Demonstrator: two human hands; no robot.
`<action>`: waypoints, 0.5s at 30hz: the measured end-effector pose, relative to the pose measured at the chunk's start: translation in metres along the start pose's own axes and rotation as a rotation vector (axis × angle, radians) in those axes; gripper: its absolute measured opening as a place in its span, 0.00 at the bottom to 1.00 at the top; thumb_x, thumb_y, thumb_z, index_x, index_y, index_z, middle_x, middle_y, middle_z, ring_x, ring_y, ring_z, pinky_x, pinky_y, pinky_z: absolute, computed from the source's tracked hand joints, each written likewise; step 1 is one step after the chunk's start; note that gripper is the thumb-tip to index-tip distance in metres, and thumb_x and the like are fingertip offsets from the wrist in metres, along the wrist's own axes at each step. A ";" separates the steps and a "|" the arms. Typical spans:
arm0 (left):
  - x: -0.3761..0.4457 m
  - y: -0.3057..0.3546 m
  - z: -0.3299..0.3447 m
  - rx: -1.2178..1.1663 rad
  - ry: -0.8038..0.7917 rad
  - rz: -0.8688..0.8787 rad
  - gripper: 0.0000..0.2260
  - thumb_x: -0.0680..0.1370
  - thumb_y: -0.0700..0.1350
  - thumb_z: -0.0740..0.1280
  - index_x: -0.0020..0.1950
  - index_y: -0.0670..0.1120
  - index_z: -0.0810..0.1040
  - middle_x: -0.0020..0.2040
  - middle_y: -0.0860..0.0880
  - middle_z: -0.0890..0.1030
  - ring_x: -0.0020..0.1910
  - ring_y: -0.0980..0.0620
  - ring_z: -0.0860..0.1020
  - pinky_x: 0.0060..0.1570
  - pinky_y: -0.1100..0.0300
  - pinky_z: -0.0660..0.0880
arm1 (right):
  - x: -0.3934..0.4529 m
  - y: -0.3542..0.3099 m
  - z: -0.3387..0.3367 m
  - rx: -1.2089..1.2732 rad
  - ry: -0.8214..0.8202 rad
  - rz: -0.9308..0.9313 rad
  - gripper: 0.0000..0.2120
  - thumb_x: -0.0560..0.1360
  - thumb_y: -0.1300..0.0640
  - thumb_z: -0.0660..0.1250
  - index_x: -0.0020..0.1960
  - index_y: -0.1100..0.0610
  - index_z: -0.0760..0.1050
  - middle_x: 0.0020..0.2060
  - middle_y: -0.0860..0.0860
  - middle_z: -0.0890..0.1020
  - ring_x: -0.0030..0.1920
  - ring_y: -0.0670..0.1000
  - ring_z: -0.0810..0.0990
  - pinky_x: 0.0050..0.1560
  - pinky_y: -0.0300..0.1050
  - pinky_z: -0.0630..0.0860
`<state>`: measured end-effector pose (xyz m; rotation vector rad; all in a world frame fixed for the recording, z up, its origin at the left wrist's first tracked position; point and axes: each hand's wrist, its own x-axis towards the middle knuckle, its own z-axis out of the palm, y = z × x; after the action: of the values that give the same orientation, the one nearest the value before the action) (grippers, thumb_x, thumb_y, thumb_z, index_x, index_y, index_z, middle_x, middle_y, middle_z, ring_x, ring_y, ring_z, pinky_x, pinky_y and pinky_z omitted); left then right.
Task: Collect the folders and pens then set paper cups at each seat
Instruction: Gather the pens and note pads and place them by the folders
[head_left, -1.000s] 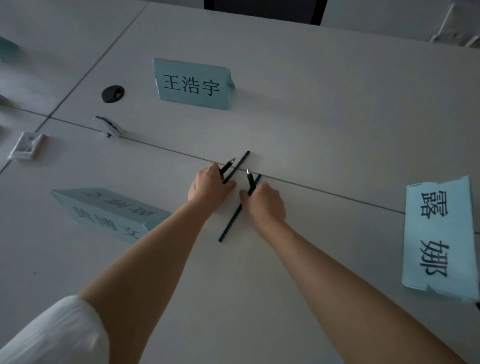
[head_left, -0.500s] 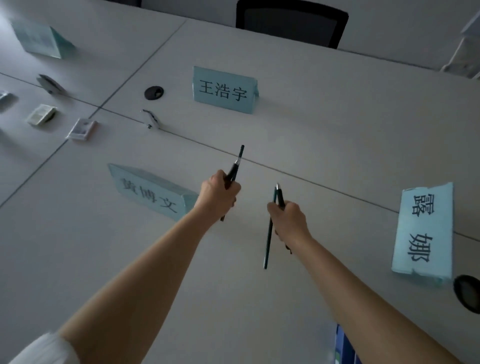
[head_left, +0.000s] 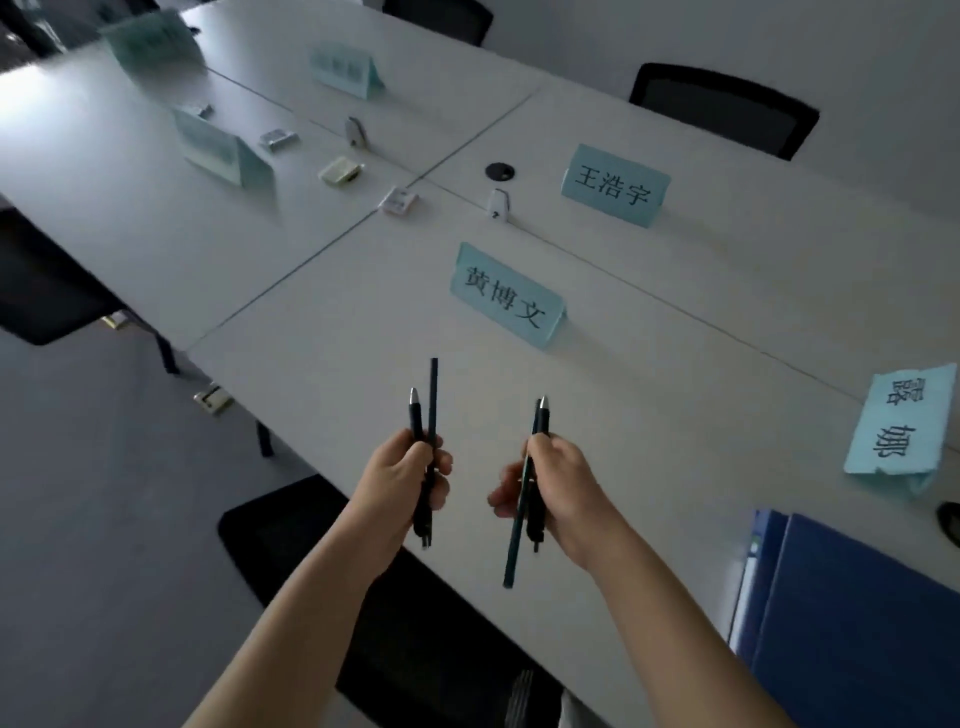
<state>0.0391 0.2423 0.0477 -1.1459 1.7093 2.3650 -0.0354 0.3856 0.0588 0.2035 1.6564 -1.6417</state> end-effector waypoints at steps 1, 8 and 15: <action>-0.015 -0.004 -0.023 -0.003 0.022 0.005 0.09 0.80 0.33 0.53 0.48 0.41 0.71 0.35 0.46 0.72 0.26 0.50 0.67 0.29 0.59 0.63 | -0.010 0.009 0.018 -0.033 -0.028 0.003 0.07 0.79 0.60 0.51 0.44 0.60 0.65 0.30 0.56 0.75 0.27 0.54 0.79 0.29 0.45 0.76; -0.109 -0.027 -0.190 -0.082 0.218 0.067 0.07 0.81 0.36 0.56 0.49 0.42 0.73 0.31 0.49 0.67 0.24 0.53 0.63 0.25 0.62 0.60 | -0.063 0.079 0.172 -0.055 -0.132 0.021 0.07 0.77 0.65 0.51 0.44 0.57 0.64 0.28 0.50 0.67 0.25 0.49 0.66 0.26 0.41 0.64; -0.139 -0.044 -0.293 -0.203 0.452 0.130 0.06 0.82 0.36 0.58 0.49 0.41 0.75 0.33 0.47 0.71 0.25 0.53 0.67 0.26 0.61 0.65 | -0.068 0.109 0.278 -0.193 -0.235 0.016 0.10 0.78 0.67 0.55 0.47 0.61 0.74 0.28 0.50 0.71 0.26 0.47 0.67 0.27 0.40 0.65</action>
<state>0.3195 0.0727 0.0485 -1.7694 1.7268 2.5512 0.1904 0.1778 0.0538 -0.0706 1.6143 -1.4234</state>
